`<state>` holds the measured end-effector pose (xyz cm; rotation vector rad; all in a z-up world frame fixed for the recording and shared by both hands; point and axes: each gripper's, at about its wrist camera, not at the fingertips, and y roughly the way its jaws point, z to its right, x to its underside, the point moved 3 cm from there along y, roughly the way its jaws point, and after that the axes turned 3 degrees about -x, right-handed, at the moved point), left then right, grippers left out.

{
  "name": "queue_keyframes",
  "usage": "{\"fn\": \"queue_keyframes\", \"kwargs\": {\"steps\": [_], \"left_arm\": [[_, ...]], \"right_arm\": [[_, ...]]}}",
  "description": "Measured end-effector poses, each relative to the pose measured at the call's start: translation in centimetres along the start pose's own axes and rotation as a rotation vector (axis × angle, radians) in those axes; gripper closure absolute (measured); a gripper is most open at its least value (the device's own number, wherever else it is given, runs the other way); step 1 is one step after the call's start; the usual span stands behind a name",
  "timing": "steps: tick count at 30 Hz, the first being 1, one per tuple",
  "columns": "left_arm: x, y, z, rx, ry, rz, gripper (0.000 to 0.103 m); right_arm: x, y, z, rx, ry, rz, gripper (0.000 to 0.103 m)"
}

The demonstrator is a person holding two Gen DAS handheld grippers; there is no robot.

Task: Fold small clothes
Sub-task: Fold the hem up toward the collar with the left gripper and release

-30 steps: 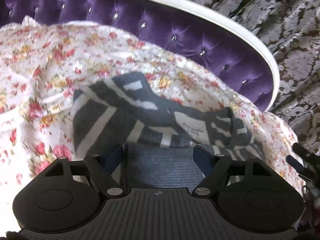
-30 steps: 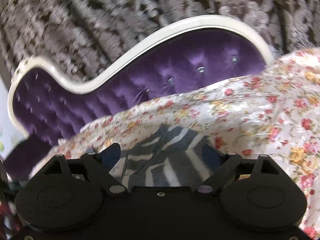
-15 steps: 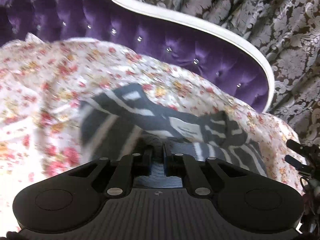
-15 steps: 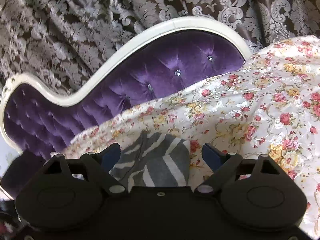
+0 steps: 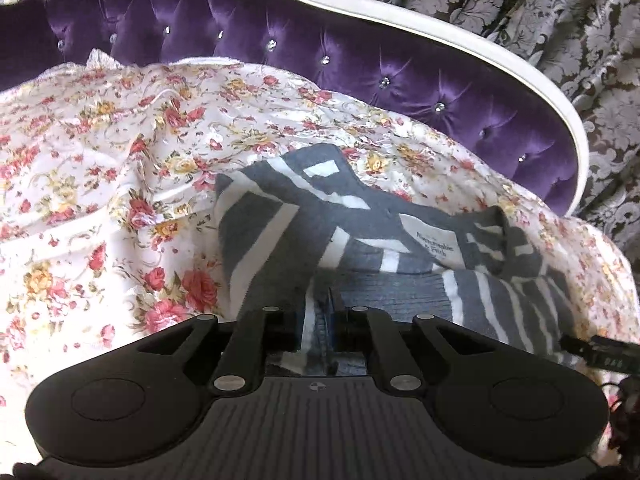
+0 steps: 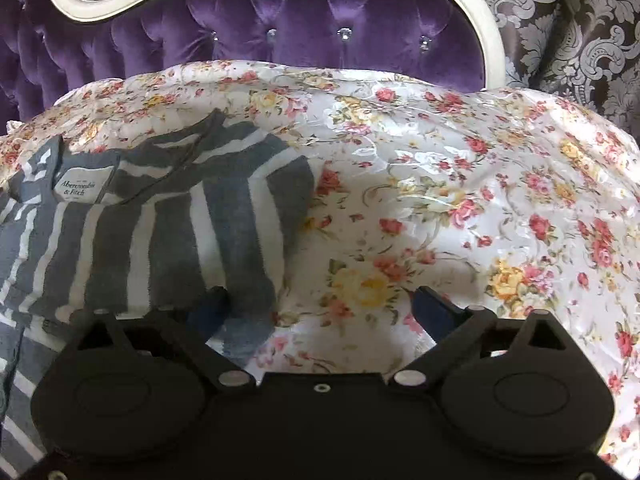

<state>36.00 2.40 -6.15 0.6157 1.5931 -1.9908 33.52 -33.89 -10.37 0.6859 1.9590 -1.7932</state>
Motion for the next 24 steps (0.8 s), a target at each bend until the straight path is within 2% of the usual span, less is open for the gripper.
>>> {"fn": "queue_keyframes", "kwargs": {"steps": [1,3,5,7,8,11,15,18,20,23,24], "left_arm": [[0.0,-0.4,0.1,-0.004,0.011,0.009,0.079],[0.0,-1.1,0.6,-0.005,0.030,0.038,0.069],[-0.1,-1.8,1.3,-0.008,0.057,0.066,0.064],[0.0,-2.3,2.1,-0.006,0.083,0.084,0.047],[0.1,-2.4,2.6,0.000,0.098,0.089,0.044],[0.6,-2.2,4.2,0.009,0.135,0.088,0.040],[1.7,-0.7,5.4,0.013,0.139,0.040,0.038],[3.0,0.6,5.8,-0.007,0.147,-0.003,0.038],[3.6,1.2,6.0,-0.042,0.181,0.003,0.037],[4.1,1.3,6.8,-0.073,0.227,0.018,0.032],[4.1,1.4,6.9,-0.076,0.237,0.015,0.027]], "right_arm": [[0.0,-0.2,0.1,-0.005,0.007,0.000,0.005],[0.1,-0.5,0.2,-0.006,0.012,0.000,0.005],[-0.1,-0.6,0.1,-0.005,0.010,0.006,0.004],[-0.4,-0.8,-0.1,0.002,0.000,0.016,0.004],[-0.4,-0.8,-0.2,0.002,0.000,0.021,0.004],[-0.8,-1.3,0.0,-0.005,0.018,0.050,0.003],[-1.3,-2.4,0.6,-0.032,0.061,0.111,0.001],[-1.5,-3.1,0.9,-0.050,0.093,0.154,0.001],[-1.7,-3.4,1.0,-0.059,0.108,0.176,0.000],[-1.8,-3.5,0.9,-0.074,0.121,0.193,0.000],[-1.8,-3.6,0.8,-0.083,0.124,0.200,0.000]]}}
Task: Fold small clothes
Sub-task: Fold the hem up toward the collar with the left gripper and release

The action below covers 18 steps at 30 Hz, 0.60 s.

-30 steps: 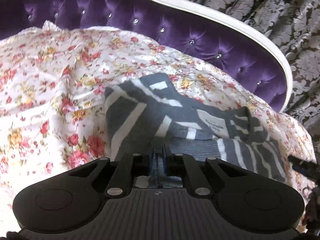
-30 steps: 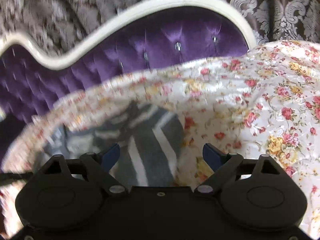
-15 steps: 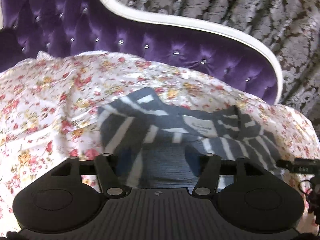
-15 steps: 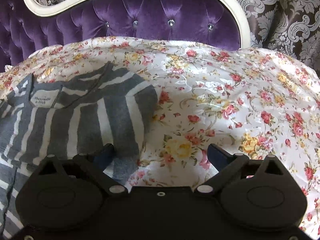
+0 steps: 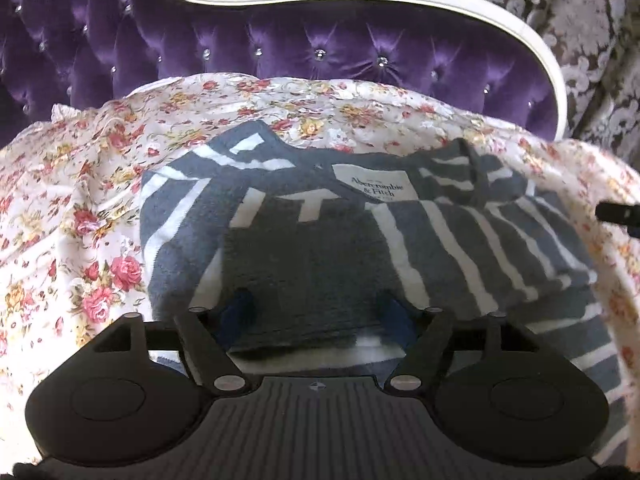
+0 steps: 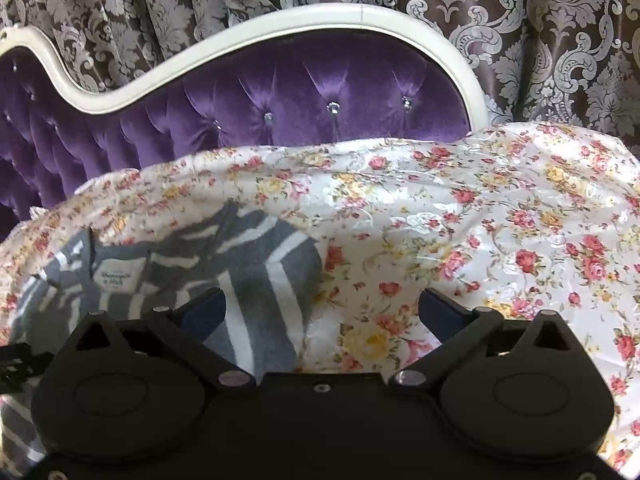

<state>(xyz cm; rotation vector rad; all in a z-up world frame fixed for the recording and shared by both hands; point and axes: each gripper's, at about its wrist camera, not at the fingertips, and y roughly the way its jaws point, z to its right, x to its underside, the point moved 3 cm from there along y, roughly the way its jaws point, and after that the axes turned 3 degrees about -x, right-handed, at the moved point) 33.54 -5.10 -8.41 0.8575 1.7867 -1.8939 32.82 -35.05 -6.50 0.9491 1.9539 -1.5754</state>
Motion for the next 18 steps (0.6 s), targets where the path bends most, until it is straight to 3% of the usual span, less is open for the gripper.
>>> {"fn": "queue_keyframes", "kwargs": {"steps": [4,7,13,18], "left_arm": [[0.1,0.6,1.1,-0.017,0.056,-0.015,0.012],[0.2,0.9,1.8,-0.039,0.092,-0.023,0.008],[-0.3,0.7,1.2,-0.012,0.060,-0.041,0.008],[0.2,-3.3,0.0,0.004,-0.019,0.016,0.009]], "right_arm": [[-0.1,-0.3,-0.4,-0.032,0.008,0.017,0.000],[0.1,-0.3,-0.7,-0.045,0.005,0.016,0.000],[0.3,-0.4,-0.7,-0.066,0.009,0.019,0.000],[0.4,-1.1,-1.0,-0.094,0.002,0.065,0.000]]}}
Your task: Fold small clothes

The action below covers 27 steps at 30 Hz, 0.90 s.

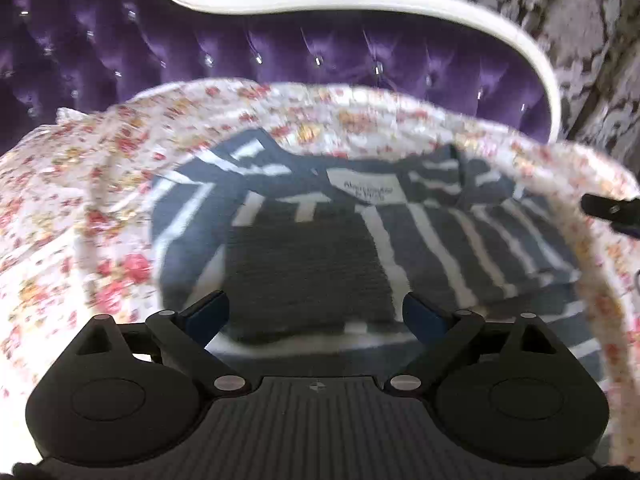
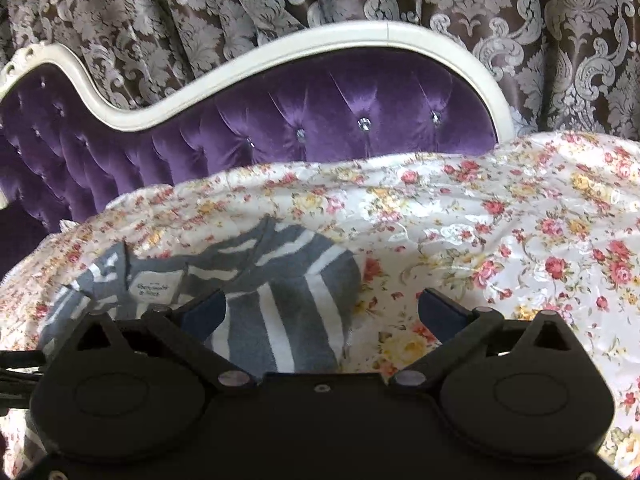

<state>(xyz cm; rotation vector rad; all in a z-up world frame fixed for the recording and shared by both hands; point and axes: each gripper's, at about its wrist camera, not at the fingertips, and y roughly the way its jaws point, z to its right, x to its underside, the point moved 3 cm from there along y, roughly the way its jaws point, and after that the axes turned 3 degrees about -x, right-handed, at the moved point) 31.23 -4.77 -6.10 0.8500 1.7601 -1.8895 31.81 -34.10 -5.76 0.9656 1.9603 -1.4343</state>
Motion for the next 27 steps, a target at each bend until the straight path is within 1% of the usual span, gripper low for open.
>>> {"fn": "queue_keyframes", "kwargs": {"steps": [2,5,8,10,14,17,20,24,27], "left_arm": [[0.4,-2.2,-0.3,0.010,-0.007,0.032,0.009],[1.4,-5.5,-1.0,0.005,-0.004,0.078,0.009],[2.8,-8.3,-1.6,0.012,-0.007,0.104,0.008],[3.8,-9.5,-2.1,0.020,-0.014,0.105,0.008],[6.0,-11.7,-3.4,0.038,-0.031,0.086,0.008],[7.6,-13.0,-4.3,0.027,-0.040,0.092,0.008],[9.1,-14.1,-5.1,0.020,-0.065,0.092,0.008],[10.9,-14.8,-5.9,0.035,-0.108,0.063,0.008],[12.0,-15.2,-6.1,0.032,-0.113,0.056,0.008]], "right_arm": [[0.0,-0.4,-0.1,-0.016,0.004,0.023,0.000],[0.0,-1.3,-0.3,-0.039,0.016,0.060,0.000],[0.5,-2.5,-0.6,-0.051,0.027,0.108,0.000],[1.0,-3.1,-0.9,-0.065,0.049,0.123,0.000],[2.4,-5.0,-1.7,-0.114,0.090,0.109,0.000],[3.3,-7.1,-2.8,-0.164,0.116,0.102,0.000],[4.4,-9.3,-4.2,-0.199,0.112,0.097,0.000],[6.2,-11.6,-5.8,-0.242,0.102,0.059,0.000],[7.9,-12.9,-6.7,-0.264,0.094,0.021,0.000]]}}
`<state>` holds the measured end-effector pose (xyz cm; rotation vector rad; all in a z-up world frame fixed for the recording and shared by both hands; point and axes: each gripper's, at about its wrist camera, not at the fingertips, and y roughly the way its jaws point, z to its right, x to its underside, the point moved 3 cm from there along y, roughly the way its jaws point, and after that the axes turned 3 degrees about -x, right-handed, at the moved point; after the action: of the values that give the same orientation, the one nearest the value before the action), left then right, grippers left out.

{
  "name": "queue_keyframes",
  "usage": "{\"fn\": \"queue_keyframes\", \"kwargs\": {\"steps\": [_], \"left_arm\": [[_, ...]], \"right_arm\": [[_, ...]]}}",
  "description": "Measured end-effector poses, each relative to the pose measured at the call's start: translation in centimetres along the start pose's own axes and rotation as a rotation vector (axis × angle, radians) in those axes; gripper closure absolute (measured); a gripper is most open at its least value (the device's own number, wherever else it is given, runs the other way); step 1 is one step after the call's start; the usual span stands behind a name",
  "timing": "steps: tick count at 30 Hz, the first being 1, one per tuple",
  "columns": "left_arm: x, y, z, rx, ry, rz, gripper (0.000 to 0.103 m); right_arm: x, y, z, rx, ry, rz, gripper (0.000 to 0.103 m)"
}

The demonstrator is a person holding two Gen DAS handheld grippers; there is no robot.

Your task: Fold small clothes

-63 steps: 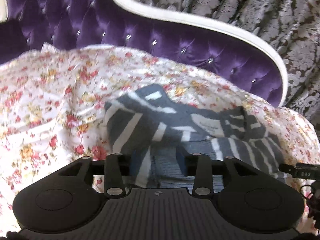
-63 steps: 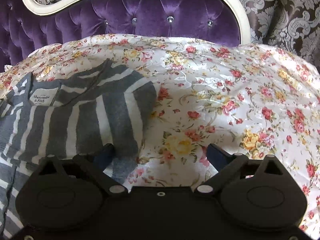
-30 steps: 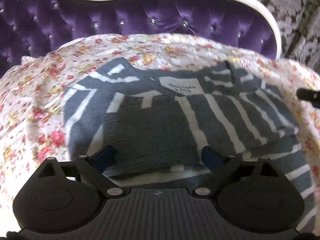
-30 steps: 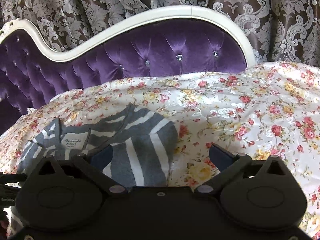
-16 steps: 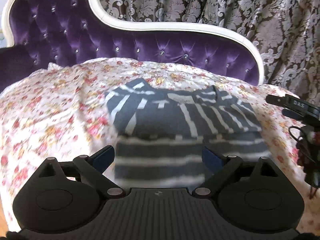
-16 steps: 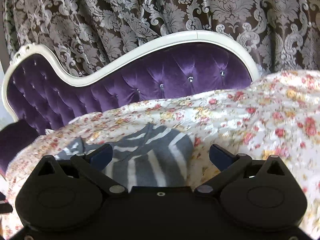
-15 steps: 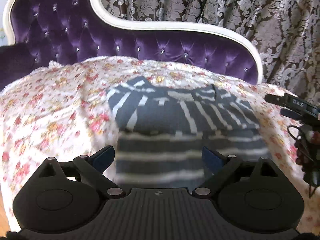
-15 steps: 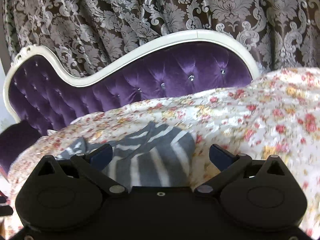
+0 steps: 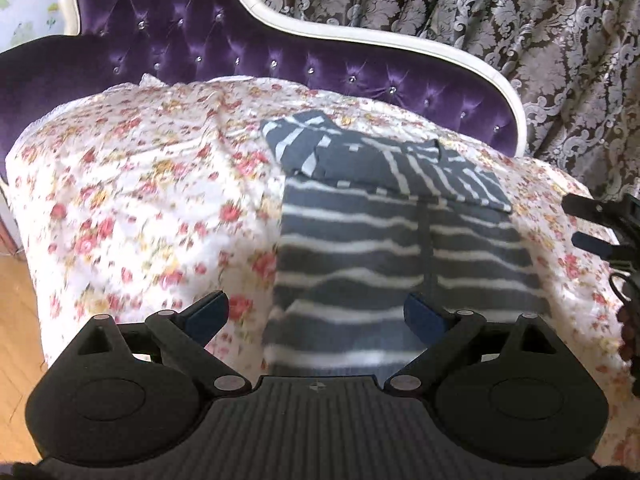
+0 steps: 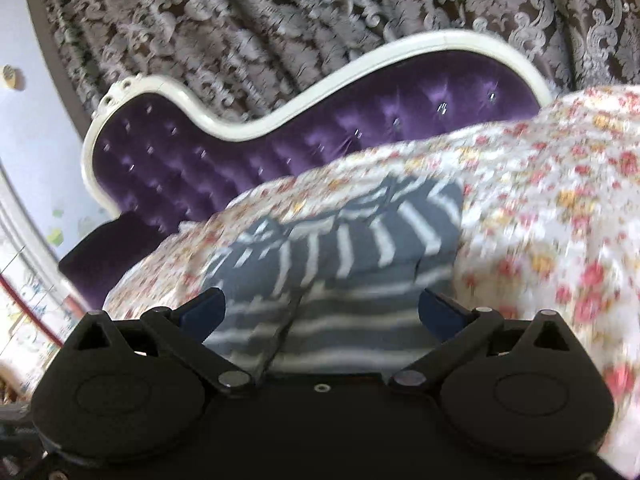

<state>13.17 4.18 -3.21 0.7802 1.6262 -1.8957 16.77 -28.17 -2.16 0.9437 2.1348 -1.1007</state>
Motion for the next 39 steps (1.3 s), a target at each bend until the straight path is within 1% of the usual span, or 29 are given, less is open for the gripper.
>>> {"fn": "queue_keyframes", "kwargs": {"steps": [5,11,15,19,22,27,30,37,39], "left_arm": [[2.2,-1.0,-0.6,-0.005,-0.004,-0.001,0.008],[4.6,-1.5,-1.2,0.009,-0.009,-0.023,0.008],[5.8,-1.2,-1.1,0.011,0.015,-0.044,0.008],[6.1,-0.7,-1.0,0.025,0.012,-0.056,0.008],[6.1,-0.2,-0.9,0.041,0.007,-0.063,0.008],[5.8,0.6,-0.5,0.054,0.024,-0.068,0.008],[5.6,1.0,-0.4,0.057,0.037,-0.079,0.008],[5.6,2.0,-0.1,0.065,0.066,-0.112,0.008],[5.6,2.3,-0.2,0.073,0.063,-0.122,0.008]], "right_arm": [[2.8,-1.5,-1.3,-0.005,-0.006,-0.054,0.000],[5.6,-3.7,-2.0,0.039,-0.022,-0.092,0.000],[7.1,-4.6,-2.1,0.087,-0.045,-0.128,0.000],[8.1,-5.1,-2.1,0.112,-0.050,-0.164,0.000],[8.7,-4.9,-2.1,0.130,-0.057,-0.214,0.000],[9.1,-4.7,-1.4,0.171,-0.046,-0.244,0.000],[9.0,-4.3,-1.0,0.174,-0.029,-0.262,0.000],[9.2,-2.4,-0.2,0.180,-0.012,-0.377,0.000],[9.1,-2.2,0.1,0.168,0.008,-0.393,0.000]]}}
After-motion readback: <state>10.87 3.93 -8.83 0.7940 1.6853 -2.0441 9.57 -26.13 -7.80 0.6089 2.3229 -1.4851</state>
